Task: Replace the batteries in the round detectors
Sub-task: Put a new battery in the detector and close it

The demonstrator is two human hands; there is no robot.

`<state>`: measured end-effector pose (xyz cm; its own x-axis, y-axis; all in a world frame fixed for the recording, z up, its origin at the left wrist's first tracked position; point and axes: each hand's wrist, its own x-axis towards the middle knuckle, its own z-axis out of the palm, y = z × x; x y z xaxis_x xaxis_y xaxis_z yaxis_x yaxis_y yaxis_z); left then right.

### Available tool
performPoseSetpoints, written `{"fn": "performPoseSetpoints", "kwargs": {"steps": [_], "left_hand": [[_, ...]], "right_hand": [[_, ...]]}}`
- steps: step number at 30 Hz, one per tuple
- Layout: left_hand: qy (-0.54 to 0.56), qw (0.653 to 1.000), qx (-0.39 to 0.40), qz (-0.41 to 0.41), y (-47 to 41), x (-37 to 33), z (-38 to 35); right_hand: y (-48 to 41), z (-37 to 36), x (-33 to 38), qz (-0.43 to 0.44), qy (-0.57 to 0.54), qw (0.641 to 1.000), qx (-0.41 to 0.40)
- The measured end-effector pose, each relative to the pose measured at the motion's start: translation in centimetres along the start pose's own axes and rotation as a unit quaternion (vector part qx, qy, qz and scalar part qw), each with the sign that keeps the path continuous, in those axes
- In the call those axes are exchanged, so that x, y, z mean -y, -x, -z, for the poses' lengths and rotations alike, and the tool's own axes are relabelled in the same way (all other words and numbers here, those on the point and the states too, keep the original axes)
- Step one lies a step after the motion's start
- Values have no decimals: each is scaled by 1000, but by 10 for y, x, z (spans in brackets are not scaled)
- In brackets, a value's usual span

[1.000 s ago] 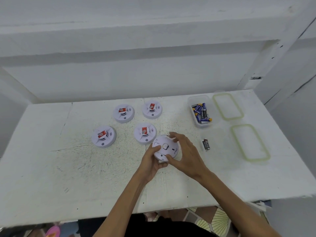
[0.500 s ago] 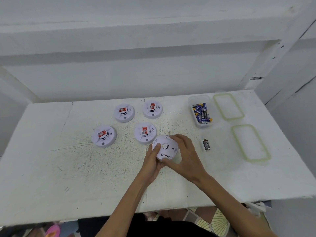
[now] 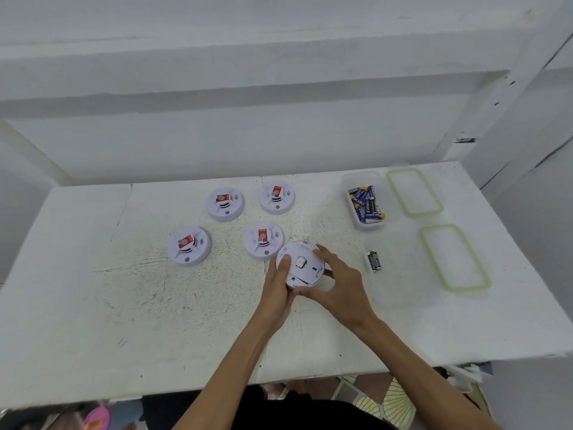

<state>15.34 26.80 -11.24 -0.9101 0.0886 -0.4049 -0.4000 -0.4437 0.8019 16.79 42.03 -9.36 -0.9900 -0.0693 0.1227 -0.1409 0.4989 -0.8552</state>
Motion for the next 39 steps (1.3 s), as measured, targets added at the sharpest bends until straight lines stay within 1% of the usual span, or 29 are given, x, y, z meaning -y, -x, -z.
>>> {"fn": "performPoseSetpoints", "kwargs": {"steps": [7,13,16,20,22,24,27,28,30,33,35,37,39], "left_hand": [[0,1000,-26,-15,0,-3,-5],[0,1000,-23,-9,1,-2,-4],[29,998,-39,27,3,-5,-6],[82,996,-9,44,4,-5,2],[97,994,1,51,6,-6,4],[104,993,13,52,7,-7,6],[107,993,20,42,7,-11,6],[101,994,18,40,7,-13,6],[85,995,8,43,6,-18,7],[78,995,-4,57,4,-24,9],[54,997,-5,52,1,-25,11],[23,999,13,40,1,-27,10],[-1,999,39,35,2,-29,6]], "right_hand": [[0,-1,4,2,-24,1000,-18],[2,2,4,1,-51,999,-14],[2,4,7,0,-71,997,-15],[3,6,7,-16,-79,997,-11],[1,8,8,-16,-81,997,4],[1,11,8,4,-77,997,28],[-1,12,3,81,-12,995,57],[-2,12,2,97,2,994,56],[-2,12,1,101,5,994,45],[2,9,1,78,-6,997,10],[2,9,3,31,-19,999,-15],[1,8,6,-16,-29,999,-35],[-2,8,9,-40,-44,997,-49]]}}
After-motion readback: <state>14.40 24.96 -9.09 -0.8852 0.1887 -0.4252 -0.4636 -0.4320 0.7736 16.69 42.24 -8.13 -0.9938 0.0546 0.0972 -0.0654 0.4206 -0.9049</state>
